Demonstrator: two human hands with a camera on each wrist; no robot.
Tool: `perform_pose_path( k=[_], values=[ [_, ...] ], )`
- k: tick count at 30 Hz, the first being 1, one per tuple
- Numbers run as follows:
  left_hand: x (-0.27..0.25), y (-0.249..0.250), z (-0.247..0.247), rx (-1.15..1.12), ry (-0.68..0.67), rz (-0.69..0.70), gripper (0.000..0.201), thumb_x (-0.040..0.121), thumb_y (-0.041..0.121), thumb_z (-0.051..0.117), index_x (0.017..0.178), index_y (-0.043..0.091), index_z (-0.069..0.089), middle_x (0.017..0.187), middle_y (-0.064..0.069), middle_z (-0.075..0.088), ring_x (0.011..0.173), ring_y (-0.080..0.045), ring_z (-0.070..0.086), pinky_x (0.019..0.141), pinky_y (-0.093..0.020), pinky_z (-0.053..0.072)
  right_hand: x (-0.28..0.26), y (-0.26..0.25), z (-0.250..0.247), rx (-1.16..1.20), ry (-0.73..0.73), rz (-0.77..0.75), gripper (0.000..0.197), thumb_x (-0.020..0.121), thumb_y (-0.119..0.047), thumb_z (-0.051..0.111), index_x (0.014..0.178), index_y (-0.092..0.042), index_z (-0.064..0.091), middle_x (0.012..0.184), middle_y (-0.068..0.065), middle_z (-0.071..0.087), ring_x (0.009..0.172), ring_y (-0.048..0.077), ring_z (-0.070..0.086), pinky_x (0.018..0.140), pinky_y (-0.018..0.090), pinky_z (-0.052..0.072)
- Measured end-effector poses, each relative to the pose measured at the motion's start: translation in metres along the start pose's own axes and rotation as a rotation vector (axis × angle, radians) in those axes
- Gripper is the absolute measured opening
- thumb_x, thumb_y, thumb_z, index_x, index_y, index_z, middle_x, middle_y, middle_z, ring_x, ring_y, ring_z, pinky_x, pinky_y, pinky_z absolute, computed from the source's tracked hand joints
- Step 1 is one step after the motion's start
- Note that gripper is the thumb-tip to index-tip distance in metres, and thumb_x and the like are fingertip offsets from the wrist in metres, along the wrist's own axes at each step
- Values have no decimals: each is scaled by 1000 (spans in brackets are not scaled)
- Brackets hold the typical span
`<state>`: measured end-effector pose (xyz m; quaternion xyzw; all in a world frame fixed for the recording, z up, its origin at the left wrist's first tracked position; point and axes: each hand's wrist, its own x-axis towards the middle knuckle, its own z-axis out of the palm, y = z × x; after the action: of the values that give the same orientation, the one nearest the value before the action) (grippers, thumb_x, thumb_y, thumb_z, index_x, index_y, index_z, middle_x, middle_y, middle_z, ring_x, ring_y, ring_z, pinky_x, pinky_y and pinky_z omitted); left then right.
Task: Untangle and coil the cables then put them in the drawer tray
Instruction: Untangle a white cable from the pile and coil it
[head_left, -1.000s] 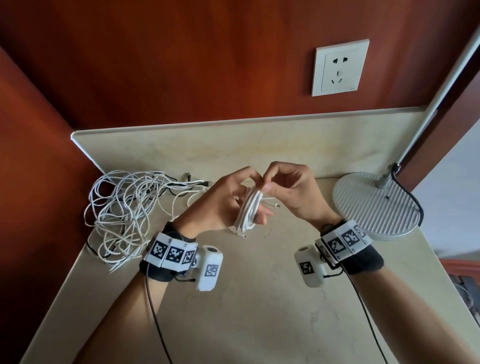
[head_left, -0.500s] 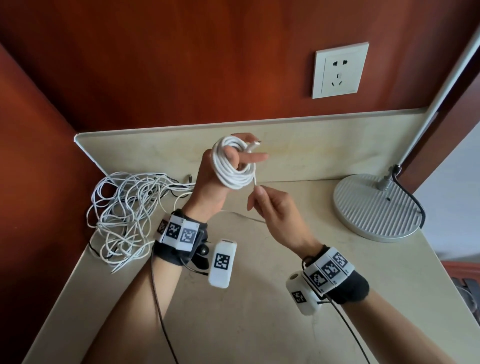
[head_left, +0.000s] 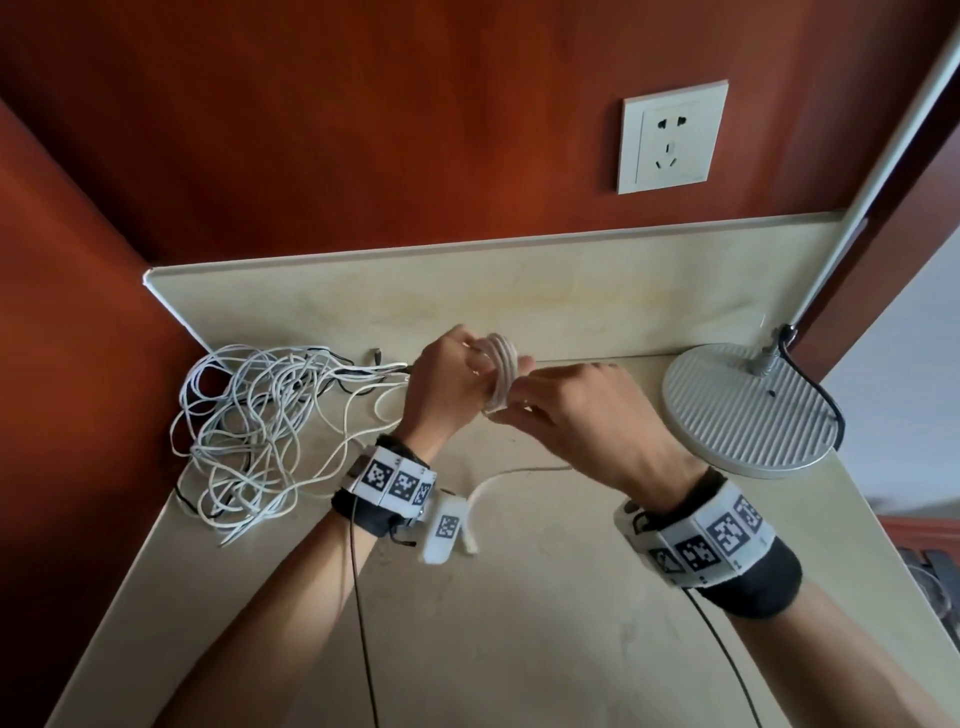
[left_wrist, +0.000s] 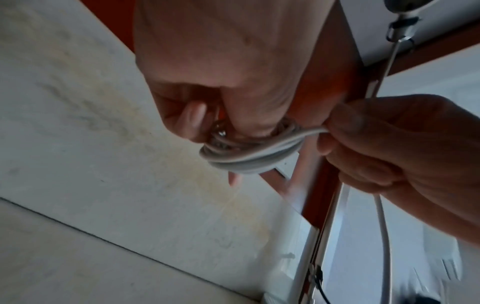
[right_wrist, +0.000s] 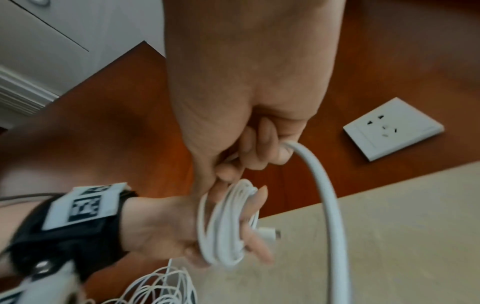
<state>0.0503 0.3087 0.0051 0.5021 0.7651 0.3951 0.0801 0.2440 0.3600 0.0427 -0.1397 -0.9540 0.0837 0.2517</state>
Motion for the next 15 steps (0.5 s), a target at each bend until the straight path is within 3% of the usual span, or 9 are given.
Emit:
perform_pose_path(
  k=[2, 3, 6, 8, 9, 11, 12, 13, 15],
  values=[
    [-5, 6, 2, 108, -189, 1, 21, 77, 29, 76, 75, 23, 57, 69, 6, 67, 70, -21, 68, 56, -31, 41, 3, 7, -9, -19, 13, -8, 28, 87, -57, 75, 83, -29, 74, 71, -11, 70, 56, 17, 60, 51, 29, 44],
    [-7, 10, 2, 153, -272, 5, 20, 79, 25, 74, 75, 25, 55, 68, 6, 66, 72, -22, 67, 55, -31, 40, 5, 10, -11, -22, 7, -5, 33, 83, -60, 77, 78, -28, 72, 68, -13, 68, 53, 14, 55, 51, 27, 42],
    [-12, 17, -6, 197, -471, 114, 18, 82, 36, 71, 73, 31, 56, 76, 11, 68, 78, -20, 69, 58, -30, 42, 10, 16, -16, 29, -26, 5, 41, 77, -65, 78, 73, -26, 68, 59, -15, 51, 53, 8, 39, 53, 23, 27],
    [-18, 21, -13, 119, -568, 177, 16, 82, 40, 75, 75, 35, 62, 77, 12, 71, 77, -17, 71, 64, -27, 52, 12, 21, -18, 153, -81, 5, 42, 76, -67, 75, 77, -26, 68, 62, -15, 50, 55, 9, 43, 51, 26, 30],
    [-20, 23, -16, 35, -627, 204, 14, 89, 28, 75, 80, 35, 66, 76, 10, 71, 77, -21, 73, 68, -29, 58, 13, 23, -19, 248, -104, 14, 41, 76, -66, 76, 81, -26, 68, 63, -13, 53, 56, 11, 47, 50, 29, 35],
    [-27, 26, -21, -109, -625, 231, 19, 98, -1, 57, 93, 14, 69, 76, -13, 68, 78, -36, 72, 70, -42, 64, 14, 29, -20, 475, -123, 53, 33, 78, -52, 83, 85, -23, 69, 63, -10, 57, 55, 11, 48, 51, 29, 40],
    [-30, 26, -25, -197, -690, 193, 15, 93, -7, 57, 95, 3, 67, 75, -19, 66, 77, -37, 72, 66, -42, 64, 14, 32, -20, 578, -129, 87, 29, 79, -43, 87, 86, -21, 70, 63, -10, 57, 54, 9, 45, 53, 26, 38],
    [-32, 25, -29, -208, -743, 202, 10, 88, -8, 65, 95, -2, 66, 73, -18, 69, 77, -34, 75, 64, -39, 63, 14, 35, -21, 659, -136, 122, 26, 80, -37, 88, 85, -18, 70, 62, -9, 58, 55, 7, 44, 54, 25, 37],
    [-36, 22, -30, -309, -799, 107, 27, 80, -4, 81, 103, -7, 67, 79, -16, 75, 84, -20, 78, 68, -32, 60, 13, 39, -18, 740, -142, 148, 24, 83, -33, 85, 84, -14, 70, 64, -5, 63, 57, 12, 48, 56, 31, 39]
  ],
)
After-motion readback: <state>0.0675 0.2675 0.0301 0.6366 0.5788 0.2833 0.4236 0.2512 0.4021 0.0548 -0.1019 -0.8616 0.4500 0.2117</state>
